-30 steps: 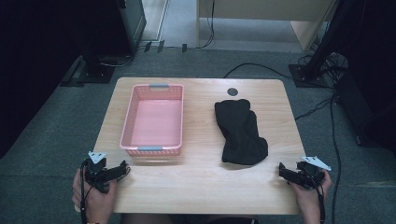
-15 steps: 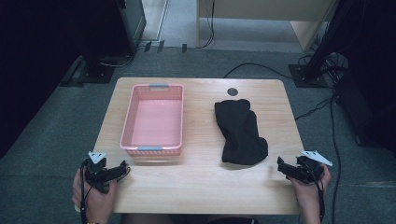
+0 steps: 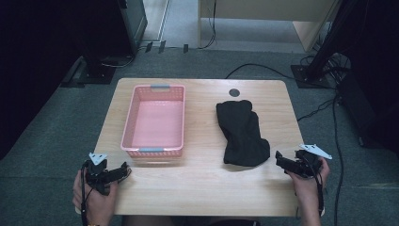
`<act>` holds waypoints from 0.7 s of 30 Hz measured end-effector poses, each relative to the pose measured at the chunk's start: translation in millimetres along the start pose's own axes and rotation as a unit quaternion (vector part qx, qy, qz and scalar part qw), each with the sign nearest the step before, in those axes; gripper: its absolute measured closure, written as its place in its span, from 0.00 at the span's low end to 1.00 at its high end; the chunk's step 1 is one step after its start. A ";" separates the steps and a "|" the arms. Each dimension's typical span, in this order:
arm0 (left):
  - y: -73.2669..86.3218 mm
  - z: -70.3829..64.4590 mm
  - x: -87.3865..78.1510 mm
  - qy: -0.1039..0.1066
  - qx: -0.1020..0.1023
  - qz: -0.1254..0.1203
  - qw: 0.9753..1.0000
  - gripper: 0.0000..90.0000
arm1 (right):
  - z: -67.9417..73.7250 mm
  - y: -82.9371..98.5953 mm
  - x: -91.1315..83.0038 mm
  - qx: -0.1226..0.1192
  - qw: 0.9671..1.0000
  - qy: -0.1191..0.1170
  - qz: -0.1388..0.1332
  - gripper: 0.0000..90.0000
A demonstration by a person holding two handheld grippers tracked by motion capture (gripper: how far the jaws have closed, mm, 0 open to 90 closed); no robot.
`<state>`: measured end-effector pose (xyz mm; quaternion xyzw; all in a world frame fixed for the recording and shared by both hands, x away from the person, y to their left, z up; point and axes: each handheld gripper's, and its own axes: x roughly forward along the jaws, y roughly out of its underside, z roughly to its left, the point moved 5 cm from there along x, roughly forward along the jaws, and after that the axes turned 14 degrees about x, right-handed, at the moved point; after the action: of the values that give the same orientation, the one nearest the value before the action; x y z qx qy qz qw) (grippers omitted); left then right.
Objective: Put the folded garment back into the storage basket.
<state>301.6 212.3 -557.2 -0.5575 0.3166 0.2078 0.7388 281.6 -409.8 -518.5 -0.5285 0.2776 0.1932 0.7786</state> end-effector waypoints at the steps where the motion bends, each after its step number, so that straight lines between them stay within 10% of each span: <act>1: 0.0 0.0 0.0 0.000 0.000 0.000 1.000 0.00 | 0.0 0.0 0.0 0.000 1.000 0.000 0.000 0.00; 21: 0.0 0.0 0.0 0.000 0.000 0.000 1.000 0.00 | 33.5 -17.4 4.8 -0.019 1.000 -0.020 -0.012 0.00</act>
<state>301.6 212.3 -557.2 -0.5575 0.3166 0.2078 0.7388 303.3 -385.0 -499.5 -0.5428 0.2517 0.1995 0.7760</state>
